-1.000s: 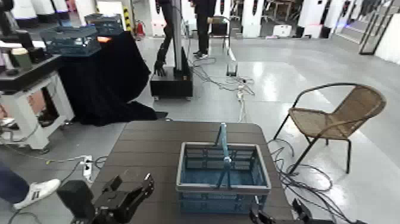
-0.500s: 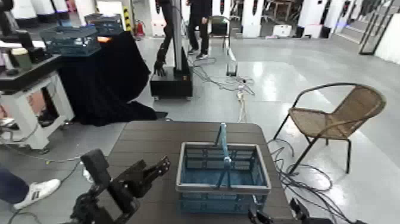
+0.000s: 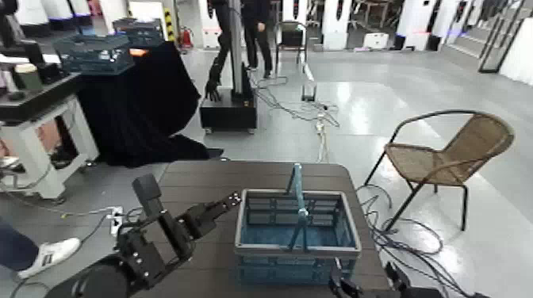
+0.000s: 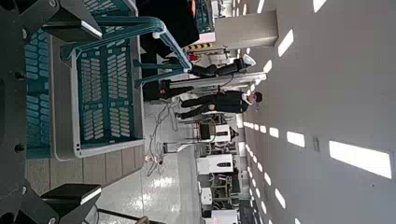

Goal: Grasp the handle of the crate.

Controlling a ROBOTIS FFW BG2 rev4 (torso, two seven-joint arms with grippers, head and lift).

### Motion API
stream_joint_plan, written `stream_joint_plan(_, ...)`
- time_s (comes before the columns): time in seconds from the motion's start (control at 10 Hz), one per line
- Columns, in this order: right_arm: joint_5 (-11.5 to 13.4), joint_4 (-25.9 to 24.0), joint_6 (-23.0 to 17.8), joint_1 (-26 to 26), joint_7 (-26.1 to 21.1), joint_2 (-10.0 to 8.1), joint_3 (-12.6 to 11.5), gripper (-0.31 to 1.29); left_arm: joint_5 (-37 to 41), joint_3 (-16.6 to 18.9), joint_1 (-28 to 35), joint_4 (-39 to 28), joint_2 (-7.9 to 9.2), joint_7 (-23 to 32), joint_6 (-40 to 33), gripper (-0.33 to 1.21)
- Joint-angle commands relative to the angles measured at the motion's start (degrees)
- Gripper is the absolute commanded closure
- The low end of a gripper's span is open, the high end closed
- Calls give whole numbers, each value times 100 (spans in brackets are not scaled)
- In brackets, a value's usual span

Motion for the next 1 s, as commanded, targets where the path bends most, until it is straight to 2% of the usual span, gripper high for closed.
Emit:
stream_joint_plan(0.1,-17,27,-9,-45,-1,-16,28,15,476,-399,-639,735,93,-218,276,13)
stream_joint_plan(1.0,-104,88,-62,-133,35,-68,98,15,1338,-1788,-2010,2282,-250,-640,320,13)
